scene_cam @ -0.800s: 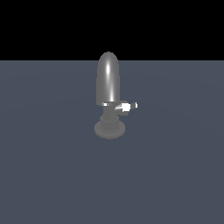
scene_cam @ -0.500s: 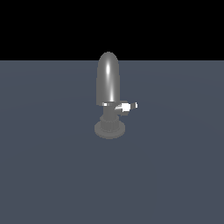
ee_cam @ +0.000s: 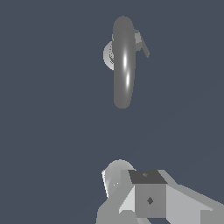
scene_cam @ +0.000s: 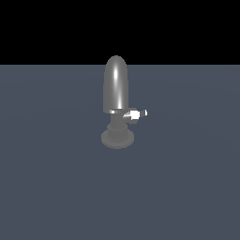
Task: Turn on the faucet by rotating a designated handle.
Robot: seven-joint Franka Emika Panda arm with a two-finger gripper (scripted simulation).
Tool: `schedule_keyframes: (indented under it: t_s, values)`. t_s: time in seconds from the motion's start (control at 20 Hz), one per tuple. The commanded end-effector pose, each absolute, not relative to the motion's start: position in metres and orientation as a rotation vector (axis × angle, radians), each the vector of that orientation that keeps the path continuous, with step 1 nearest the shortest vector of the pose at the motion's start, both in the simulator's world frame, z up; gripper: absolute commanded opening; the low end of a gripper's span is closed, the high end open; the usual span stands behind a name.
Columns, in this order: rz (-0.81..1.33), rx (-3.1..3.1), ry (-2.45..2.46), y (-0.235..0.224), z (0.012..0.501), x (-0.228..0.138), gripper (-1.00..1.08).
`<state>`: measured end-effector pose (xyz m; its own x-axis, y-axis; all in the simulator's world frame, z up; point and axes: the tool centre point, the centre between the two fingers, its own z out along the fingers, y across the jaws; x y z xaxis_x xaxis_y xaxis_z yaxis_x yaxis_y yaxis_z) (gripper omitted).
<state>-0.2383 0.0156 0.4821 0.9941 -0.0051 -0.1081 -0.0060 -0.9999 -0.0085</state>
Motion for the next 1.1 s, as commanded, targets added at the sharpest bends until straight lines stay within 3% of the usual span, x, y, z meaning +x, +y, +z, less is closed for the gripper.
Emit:
schedule_keyframes:
  t_s: [0.0, 1.05]
  values:
    - [0.214, -3.114, 0.049, 0.018, 0.482, -0.23, -1.0]
    - [0.713, -2.852, 0.509, 0.023, 0.458, -0.127, -1.0]
